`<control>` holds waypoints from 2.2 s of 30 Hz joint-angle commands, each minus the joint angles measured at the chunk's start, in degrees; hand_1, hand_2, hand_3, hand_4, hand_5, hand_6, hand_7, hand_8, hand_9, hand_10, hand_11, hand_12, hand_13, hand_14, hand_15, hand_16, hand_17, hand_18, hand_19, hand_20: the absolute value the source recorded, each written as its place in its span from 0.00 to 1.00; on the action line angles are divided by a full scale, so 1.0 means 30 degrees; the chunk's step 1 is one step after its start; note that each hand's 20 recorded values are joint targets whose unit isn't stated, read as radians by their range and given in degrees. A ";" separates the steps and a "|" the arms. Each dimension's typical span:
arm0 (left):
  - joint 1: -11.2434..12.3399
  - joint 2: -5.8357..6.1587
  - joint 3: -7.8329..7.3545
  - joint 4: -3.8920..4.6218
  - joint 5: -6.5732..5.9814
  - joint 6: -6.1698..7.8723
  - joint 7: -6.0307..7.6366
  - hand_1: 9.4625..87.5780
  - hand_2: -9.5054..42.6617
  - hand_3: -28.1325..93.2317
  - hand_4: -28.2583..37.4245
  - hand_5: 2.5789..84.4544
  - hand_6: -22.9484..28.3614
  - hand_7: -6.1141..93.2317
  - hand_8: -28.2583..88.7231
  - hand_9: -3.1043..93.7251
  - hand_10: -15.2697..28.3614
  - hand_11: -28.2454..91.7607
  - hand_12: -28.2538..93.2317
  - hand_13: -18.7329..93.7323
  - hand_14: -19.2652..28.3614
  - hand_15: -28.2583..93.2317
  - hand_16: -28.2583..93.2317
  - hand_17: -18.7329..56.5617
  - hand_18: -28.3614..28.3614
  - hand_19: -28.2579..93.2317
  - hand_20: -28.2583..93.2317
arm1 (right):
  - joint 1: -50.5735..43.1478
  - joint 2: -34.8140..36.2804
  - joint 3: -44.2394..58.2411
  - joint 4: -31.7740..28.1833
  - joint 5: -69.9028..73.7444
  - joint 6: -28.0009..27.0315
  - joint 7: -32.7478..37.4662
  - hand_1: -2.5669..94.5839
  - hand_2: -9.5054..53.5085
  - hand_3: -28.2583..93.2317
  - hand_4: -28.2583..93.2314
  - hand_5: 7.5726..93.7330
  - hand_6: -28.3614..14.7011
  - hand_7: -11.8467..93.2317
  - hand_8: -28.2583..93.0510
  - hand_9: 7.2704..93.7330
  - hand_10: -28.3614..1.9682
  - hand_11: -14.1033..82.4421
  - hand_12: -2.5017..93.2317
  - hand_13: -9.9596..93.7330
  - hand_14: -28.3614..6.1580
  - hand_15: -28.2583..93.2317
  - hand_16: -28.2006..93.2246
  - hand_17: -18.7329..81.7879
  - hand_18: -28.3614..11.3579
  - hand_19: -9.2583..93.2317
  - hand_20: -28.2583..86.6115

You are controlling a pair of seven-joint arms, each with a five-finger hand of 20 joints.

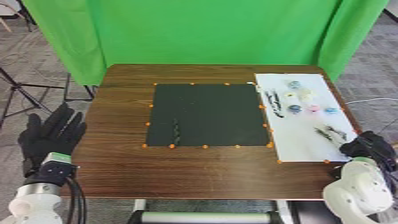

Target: Arrange flowers

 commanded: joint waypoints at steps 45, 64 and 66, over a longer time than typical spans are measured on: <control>0.1081 -0.0340 0.0047 -0.0559 -0.0092 0.0028 -0.0083 0.24 0.47 0.81 0.00 0.46 0.57 0.26 0.14 0.37 0.62 0.41 0.29 0.36 0.66 0.50 0.14 0.18 0.67 0.49 0.28 | -0.0072 0.0679 -0.1078 0.1932 -0.1778 0.4709 -0.3058 0.56 0.00 0.87 0.00 0.76 0.61 0.55 0.36 0.81 0.59 0.50 0.59 0.78 0.50 0.78 0.52 0.60 0.11 0.98 0.59; 0.0792 -0.0467 -0.0013 -0.0408 0.0403 -0.0246 -0.0700 0.24 0.48 0.81 0.00 0.45 0.57 0.26 0.14 0.37 0.63 0.41 0.29 0.36 0.66 0.50 0.14 0.18 0.67 0.49 0.28 | 0.1565 0.0904 -0.3272 -0.3839 0.3485 0.5842 -0.4765 0.50 0.00 0.89 0.13 0.76 0.60 0.58 0.39 0.85 0.60 0.50 0.60 0.84 0.56 0.77 0.54 0.66 0.13 1.00 0.63; 0.0760 -0.0426 -0.0046 -0.0348 0.0706 -0.0388 -0.1040 0.24 0.48 0.81 0.00 0.45 0.57 0.26 0.14 0.37 0.62 0.41 0.29 0.36 0.66 0.50 0.14 0.18 0.67 0.49 0.28 | 0.2220 0.0848 -0.4059 -0.4385 0.4081 0.5196 -0.4810 0.50 0.00 0.89 0.13 0.76 0.60 0.59 0.39 0.85 0.61 0.51 0.60 0.84 0.57 0.77 0.54 0.66 0.14 1.00 0.64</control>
